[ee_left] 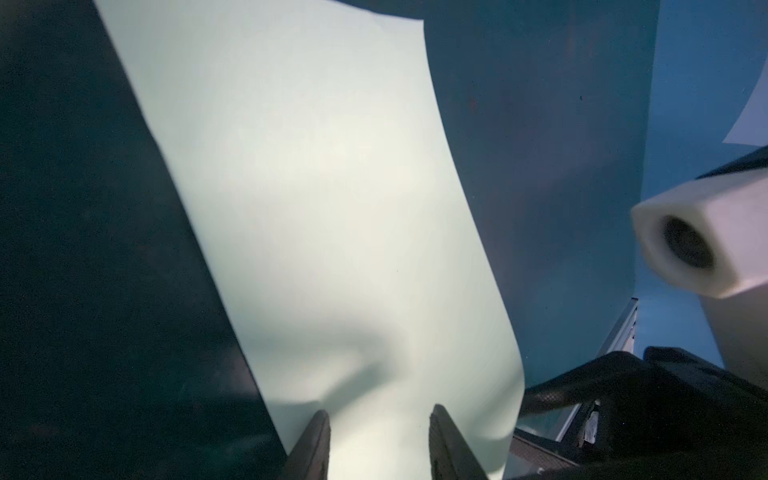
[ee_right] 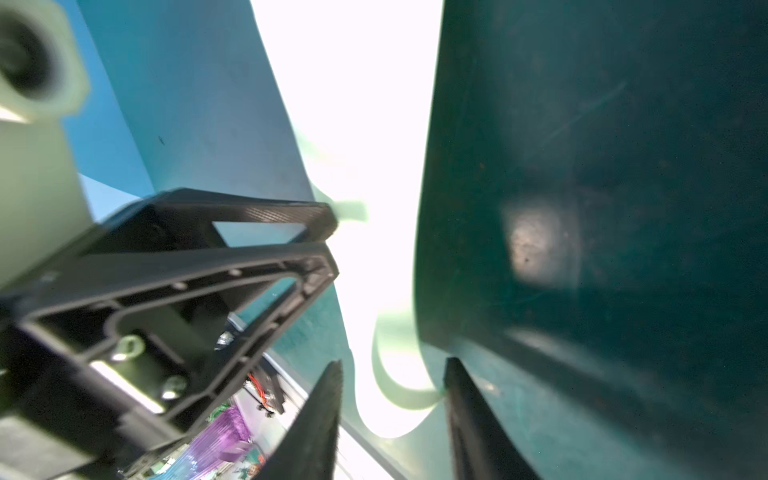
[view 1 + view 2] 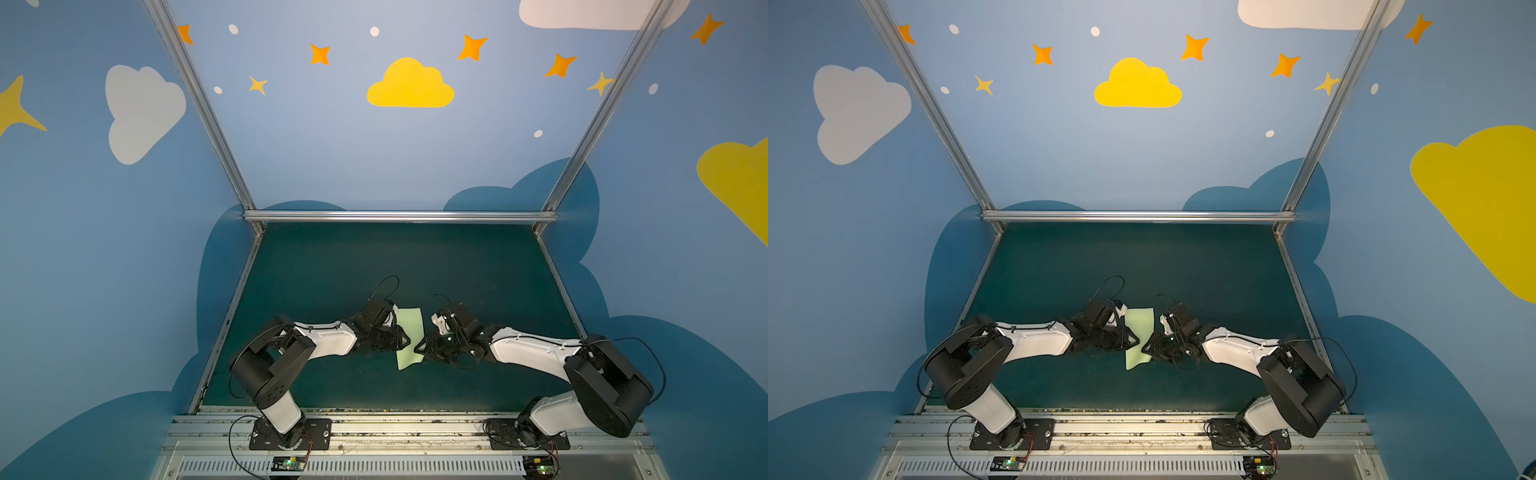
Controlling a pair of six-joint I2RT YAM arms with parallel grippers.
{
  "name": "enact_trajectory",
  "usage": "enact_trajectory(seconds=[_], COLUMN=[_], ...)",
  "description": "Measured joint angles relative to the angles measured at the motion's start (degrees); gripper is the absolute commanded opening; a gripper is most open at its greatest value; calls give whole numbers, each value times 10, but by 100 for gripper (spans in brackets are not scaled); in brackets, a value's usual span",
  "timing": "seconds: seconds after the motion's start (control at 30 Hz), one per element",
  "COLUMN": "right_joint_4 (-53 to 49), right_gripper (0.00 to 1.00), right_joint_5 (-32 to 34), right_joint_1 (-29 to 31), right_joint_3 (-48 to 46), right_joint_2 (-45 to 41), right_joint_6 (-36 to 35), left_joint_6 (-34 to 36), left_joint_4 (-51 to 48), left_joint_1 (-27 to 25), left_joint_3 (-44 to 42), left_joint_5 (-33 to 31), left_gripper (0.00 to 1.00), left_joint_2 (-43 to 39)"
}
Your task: Fold a paper plane with a square sheet of paper (fold left side to right side)
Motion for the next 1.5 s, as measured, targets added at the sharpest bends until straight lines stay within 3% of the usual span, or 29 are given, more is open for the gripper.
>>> enact_trajectory(seconds=[0.37, 0.7, 0.8, 1.0, 1.5], right_joint_4=[-22, 3, 6, 11, -28], right_gripper=[50, 43, 48, 48, 46], right_joint_5=[2, 6, 8, 11, 19], right_joint_1=[3, 17, 21, 23, 9], right_joint_3=[0, -35, -44, -45, 40], right_joint_2=[-20, -43, -44, -44, 19], right_joint_6=[1, 21, 29, 32, -9], left_joint_6=[0, 0, 0, 0, 0], left_joint_4=[7, 12, 12, 13, 12], left_joint_1=[-1, -2, -2, -2, -2], left_joint_3=[0, 0, 0, 0, 0], left_joint_5=[0, 0, 0, 1, 1], left_gripper=[40, 40, 40, 40, 40], left_joint_2=[3, 5, 5, 6, 6])
